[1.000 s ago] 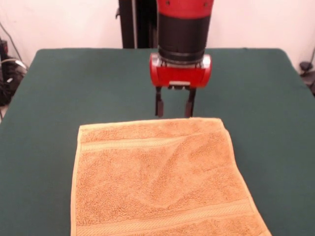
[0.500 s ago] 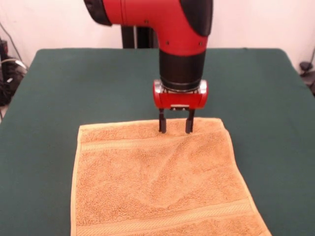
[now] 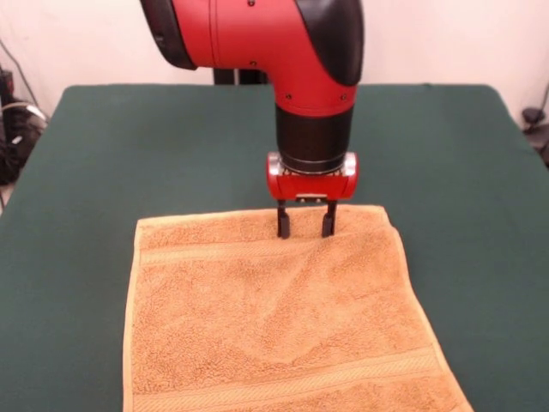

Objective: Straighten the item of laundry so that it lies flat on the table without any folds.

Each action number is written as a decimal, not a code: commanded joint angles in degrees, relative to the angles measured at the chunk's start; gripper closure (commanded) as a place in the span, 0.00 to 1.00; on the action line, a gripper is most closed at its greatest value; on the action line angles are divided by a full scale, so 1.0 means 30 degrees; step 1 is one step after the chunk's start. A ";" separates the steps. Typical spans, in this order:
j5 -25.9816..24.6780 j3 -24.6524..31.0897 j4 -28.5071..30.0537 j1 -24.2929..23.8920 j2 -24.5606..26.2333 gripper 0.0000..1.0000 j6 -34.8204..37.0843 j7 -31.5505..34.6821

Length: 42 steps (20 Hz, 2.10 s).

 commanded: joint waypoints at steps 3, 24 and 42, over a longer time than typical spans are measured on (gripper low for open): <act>-0.0201 0.2048 -0.1166 -0.0173 0.2816 0.00 -0.1525 0.0870; -0.1772 0.1616 0.0822 -0.1047 0.4078 0.00 -0.3268 0.0573; -0.2411 -0.0249 0.4477 -0.0168 0.3751 0.00 -0.6462 0.2467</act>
